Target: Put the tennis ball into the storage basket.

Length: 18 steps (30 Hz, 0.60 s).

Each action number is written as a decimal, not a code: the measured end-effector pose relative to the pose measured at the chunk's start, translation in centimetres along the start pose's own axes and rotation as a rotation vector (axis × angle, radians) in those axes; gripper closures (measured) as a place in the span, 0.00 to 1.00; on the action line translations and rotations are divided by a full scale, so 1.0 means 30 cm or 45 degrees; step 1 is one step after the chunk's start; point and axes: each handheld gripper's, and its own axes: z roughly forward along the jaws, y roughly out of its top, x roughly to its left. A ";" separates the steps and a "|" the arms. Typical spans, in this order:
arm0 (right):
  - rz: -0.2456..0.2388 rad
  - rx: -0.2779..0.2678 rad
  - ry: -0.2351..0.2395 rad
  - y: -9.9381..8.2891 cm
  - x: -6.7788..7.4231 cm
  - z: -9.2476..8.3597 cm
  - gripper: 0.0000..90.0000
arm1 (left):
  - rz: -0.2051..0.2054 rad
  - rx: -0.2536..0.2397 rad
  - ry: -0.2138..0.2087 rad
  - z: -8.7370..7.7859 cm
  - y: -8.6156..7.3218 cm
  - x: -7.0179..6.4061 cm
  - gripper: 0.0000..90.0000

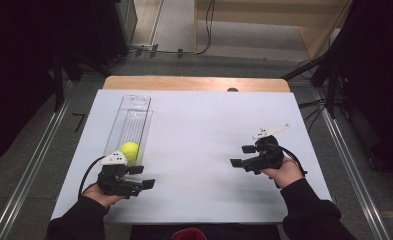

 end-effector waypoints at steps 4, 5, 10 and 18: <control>0.009 0.010 0.000 -0.027 -0.006 -0.006 0.23 | -0.003 -0.004 0.002 0.000 0.000 0.000 0.28; 0.018 0.016 -0.004 -0.033 -0.005 -0.008 0.23 | -0.002 -0.004 0.002 0.000 0.000 -0.001 0.28; 0.028 0.012 -0.007 -0.062 -0.010 -0.016 0.23 | 0.000 -0.001 -0.001 0.000 0.000 -0.001 0.28; 0.040 0.011 -0.016 -0.103 -0.021 -0.033 0.23 | 0.000 0.001 0.001 0.001 0.000 -0.001 0.28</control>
